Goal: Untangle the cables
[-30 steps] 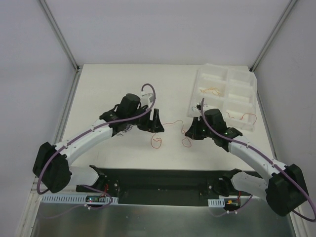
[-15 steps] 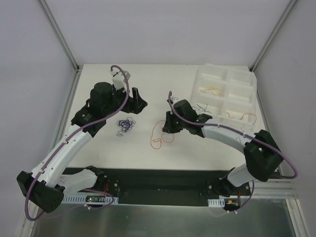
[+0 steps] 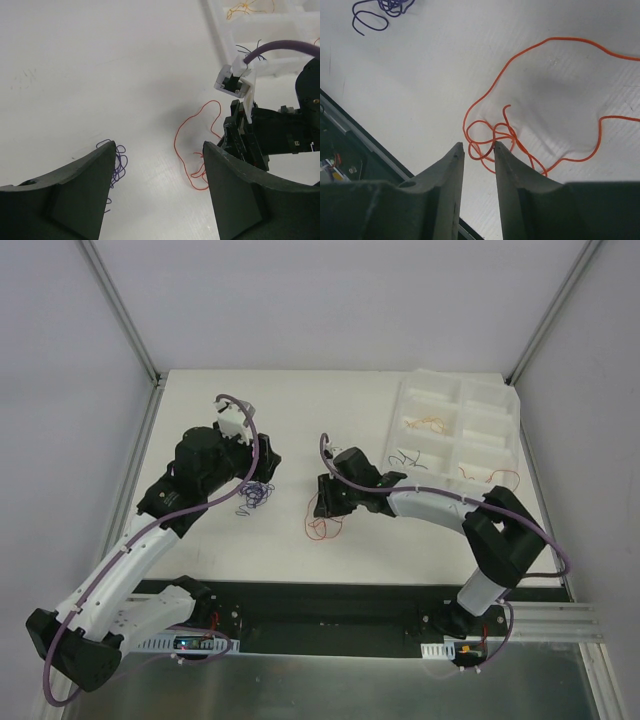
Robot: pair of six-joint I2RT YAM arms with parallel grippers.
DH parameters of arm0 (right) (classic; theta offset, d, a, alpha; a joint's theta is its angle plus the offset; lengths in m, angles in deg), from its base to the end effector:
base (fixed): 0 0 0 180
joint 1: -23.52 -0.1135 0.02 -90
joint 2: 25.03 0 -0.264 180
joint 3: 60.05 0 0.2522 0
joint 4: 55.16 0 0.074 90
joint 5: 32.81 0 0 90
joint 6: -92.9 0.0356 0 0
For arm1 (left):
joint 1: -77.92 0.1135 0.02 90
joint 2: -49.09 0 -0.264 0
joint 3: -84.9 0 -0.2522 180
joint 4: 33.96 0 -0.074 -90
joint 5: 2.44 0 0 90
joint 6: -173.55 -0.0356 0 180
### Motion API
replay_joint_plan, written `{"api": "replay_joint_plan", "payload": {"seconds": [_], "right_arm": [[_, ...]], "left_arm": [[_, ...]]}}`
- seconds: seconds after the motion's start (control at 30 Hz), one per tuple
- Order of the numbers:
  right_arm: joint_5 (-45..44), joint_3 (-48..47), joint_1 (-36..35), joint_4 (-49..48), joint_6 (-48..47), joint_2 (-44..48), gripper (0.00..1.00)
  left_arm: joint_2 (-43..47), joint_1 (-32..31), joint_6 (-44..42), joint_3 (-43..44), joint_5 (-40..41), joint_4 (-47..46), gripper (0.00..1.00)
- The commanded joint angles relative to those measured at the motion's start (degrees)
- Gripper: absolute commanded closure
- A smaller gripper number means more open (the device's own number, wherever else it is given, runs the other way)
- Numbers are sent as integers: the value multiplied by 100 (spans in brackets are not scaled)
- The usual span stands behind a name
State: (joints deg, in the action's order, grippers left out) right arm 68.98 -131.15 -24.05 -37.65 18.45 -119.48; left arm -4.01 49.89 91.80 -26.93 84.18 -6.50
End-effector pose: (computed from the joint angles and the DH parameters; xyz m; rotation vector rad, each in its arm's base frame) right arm 0.2337 0.2665 0.2055 -0.7699 2.2729 0.7845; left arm 0.1861 -0.1015 0.3667 0.3541 1.7803 -0.5052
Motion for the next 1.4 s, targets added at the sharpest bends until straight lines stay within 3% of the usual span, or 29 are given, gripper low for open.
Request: {"api": "replay_joint_plan", "payload": {"seconds": [0.0,0.1,0.37,0.57,0.77,0.83,1.03,1.17,1.23,1.37], "right_arm": [[96,-286,-85,-85,-412,-169,63],[-150,-523,-191,195,-614,-292,57],[-1431,-1234,-797,1127,-975,-600,29],[-2373,-1622,-1263,1681,-1300,-1048,22],[-2594,-1710,-1360,1752,-1406,-1356,22],[-2612,-1719,-1351,1761,-1380,-1383,25],[-2673,-1657,-1351,1708,-1362,-1453,50],[-2734,-1605,-1343,1603,-1327,-1435,85],[-2848,-1561,-1351,1611,-1292,-1357,98],[-2841,-1201,-1211,1419,-1291,-629,100]], "left_arm": [[160,35,-157,-1,13,-288,31],[151,35,-148,-27,-23,-306,31],[116,26,-139,-36,-119,-323,32],[186,26,-131,-19,-49,-323,33],[204,17,-122,-10,-5,-297,33],[195,8,-131,-19,4,-297,34],[195,-18,-122,-10,-32,-297,34],[195,-27,-140,-10,4,-297,34],[221,-53,-140,-10,39,-279,34],[212,-71,-175,8,136,-244,34]]}}
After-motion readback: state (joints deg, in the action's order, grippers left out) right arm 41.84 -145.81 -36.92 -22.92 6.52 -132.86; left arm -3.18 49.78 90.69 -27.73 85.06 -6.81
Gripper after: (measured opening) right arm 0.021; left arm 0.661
